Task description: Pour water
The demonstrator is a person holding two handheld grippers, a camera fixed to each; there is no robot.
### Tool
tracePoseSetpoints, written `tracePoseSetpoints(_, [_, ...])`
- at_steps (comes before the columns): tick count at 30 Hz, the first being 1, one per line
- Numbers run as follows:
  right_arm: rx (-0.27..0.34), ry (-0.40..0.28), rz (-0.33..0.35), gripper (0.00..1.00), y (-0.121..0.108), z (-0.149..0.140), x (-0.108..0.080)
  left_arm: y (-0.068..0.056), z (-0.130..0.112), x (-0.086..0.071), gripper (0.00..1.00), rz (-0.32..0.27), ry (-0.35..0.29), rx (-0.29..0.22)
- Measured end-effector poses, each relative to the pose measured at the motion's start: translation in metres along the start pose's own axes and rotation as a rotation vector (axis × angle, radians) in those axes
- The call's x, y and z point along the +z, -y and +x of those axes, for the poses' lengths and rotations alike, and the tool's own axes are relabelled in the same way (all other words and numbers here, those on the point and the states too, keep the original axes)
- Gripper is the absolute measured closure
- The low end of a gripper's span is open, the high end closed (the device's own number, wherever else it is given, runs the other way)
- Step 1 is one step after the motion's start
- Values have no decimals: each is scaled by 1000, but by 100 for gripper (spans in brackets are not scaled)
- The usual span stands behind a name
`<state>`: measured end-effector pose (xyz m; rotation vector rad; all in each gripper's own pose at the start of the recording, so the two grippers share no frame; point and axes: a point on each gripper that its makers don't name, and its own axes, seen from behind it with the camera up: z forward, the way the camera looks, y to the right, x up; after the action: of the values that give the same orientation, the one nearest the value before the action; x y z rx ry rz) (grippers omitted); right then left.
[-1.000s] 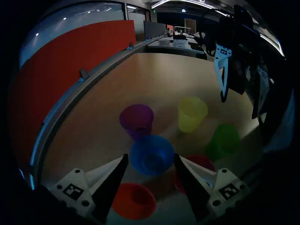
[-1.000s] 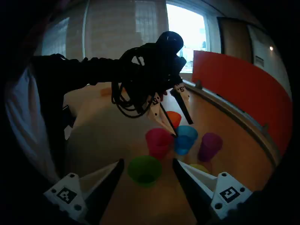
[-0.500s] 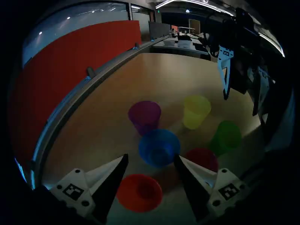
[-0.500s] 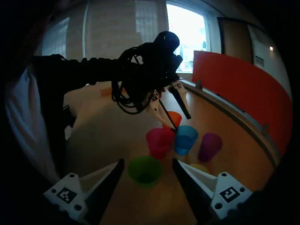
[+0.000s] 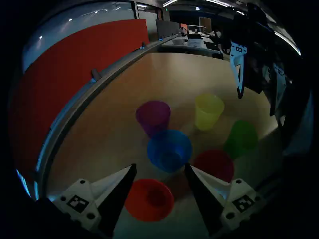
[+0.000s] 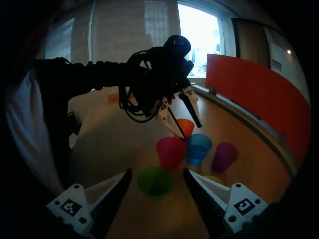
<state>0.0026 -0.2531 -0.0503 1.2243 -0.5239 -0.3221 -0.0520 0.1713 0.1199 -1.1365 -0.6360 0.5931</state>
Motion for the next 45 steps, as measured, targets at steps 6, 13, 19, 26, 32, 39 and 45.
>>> tracePoseSetpoints(6, [3, 1, -1, 1, -1, -1, 0, -2, 1, 4, 11, -13, -3, -4])
tracePoseSetpoints(13, [7, 1, 0, 1, -1, -2, 0, -9, 5, 7, 11, -31, -10, -5])
tracePoseSetpoints(19, [8, 2, -1, 0, -1, -3, 0, -15, 8, 11, 11, -44, -17, -6])
tracePoseSetpoints(26, [7, 0, -4, 1, -2, -4, -2, -18, 8, 17, 11, -37, -12, 5])
tracePoseSetpoints(32, [8, 1, -2, 1, -1, -6, -2, -16, 6, 21, 11, -38, -7, -5])
tracePoseSetpoints(39, [15, 0, -2, 1, -2, -7, -1, -16, 8, 27, 11, -36, -12, -7])
tracePoseSetpoints(45, [18, 3, -1, 0, -2, -9, 1, -16, 8, 33, 11, -40, -24, -15])
